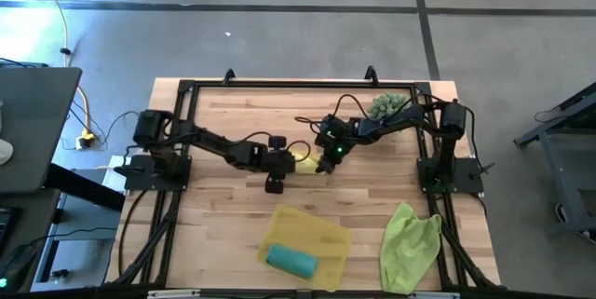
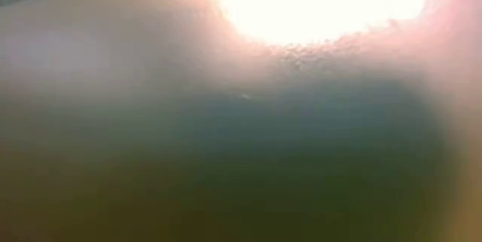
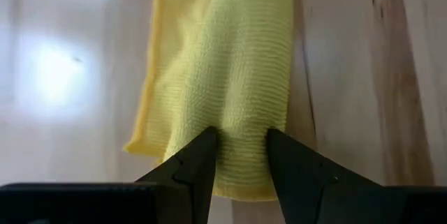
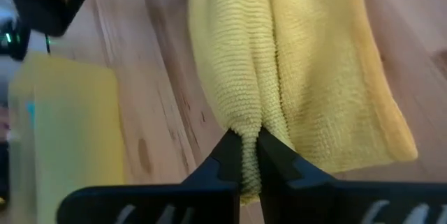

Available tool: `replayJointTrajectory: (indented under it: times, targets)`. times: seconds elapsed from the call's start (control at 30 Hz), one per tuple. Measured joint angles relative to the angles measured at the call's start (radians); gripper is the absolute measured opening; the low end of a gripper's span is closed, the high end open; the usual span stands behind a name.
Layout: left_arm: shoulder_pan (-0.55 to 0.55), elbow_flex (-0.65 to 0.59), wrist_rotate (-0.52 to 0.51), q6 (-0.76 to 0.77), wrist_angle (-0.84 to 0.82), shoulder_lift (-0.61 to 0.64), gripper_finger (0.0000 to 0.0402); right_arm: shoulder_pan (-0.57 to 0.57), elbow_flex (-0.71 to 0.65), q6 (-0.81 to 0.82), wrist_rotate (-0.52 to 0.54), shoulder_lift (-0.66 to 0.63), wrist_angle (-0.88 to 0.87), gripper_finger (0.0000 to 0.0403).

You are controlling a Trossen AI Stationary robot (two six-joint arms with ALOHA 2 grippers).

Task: Roll microfiber towels into tight, uniform cylinder then place into a basket
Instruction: Roll the yellow towel

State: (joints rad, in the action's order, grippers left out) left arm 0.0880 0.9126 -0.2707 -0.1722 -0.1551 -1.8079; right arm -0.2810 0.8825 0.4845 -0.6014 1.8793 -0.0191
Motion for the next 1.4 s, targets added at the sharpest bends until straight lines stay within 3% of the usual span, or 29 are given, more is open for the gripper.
replayJointTrajectory:
  times: [0.13, 0.27, 0.4, 0.53, 0.7, 0.97, 1.2, 1.4]
  targets:
    - [0.044, 0.003, 0.131, 0.065, -0.001, -0.017, 0.012, 0.0, 0.0, -0.182, 0.0, -0.002, 0.0, 0.0038]
    - [0.089, 0.005, 0.255, 0.123, -0.014, -0.032, 0.012, -0.006, 0.0, -0.251, 0.007, -0.027, -0.003, 0.0094]
    - [0.139, 0.006, 0.391, 0.178, -0.019, -0.034, 0.012, -0.023, 0.037, -0.38, 0.054, -0.101, -0.121, 0.0135]
    - [0.196, 0.005, 0.525, 0.227, -0.016, -0.038, 0.012, 0.017, 0.056, -0.61, 0.234, -0.198, -0.185, 0.0144]
    - [0.258, 0.002, 0.622, 0.309, -0.016, -0.041, 0.012, 0.18, 0.055, -0.846, 0.503, -0.252, -0.176, 0.0131]
    - [0.283, 0.0, 0.635, 0.326, -0.015, -0.042, 0.0119, 0.395, 0.055, -0.939, 0.868, -0.189, -0.128, 0.0124]
    - [0.268, -0.001, 0.614, 0.327, -0.012, -0.041, 0.0119, 0.418, 0.055, -0.938, 0.923, -0.138, -0.124, 0.0127]
    - [0.264, -0.001, 0.608, 0.327, -0.009, -0.041, 0.0119, 0.417, 0.055, -0.938, 0.946, -0.066, -0.103, 0.0175]
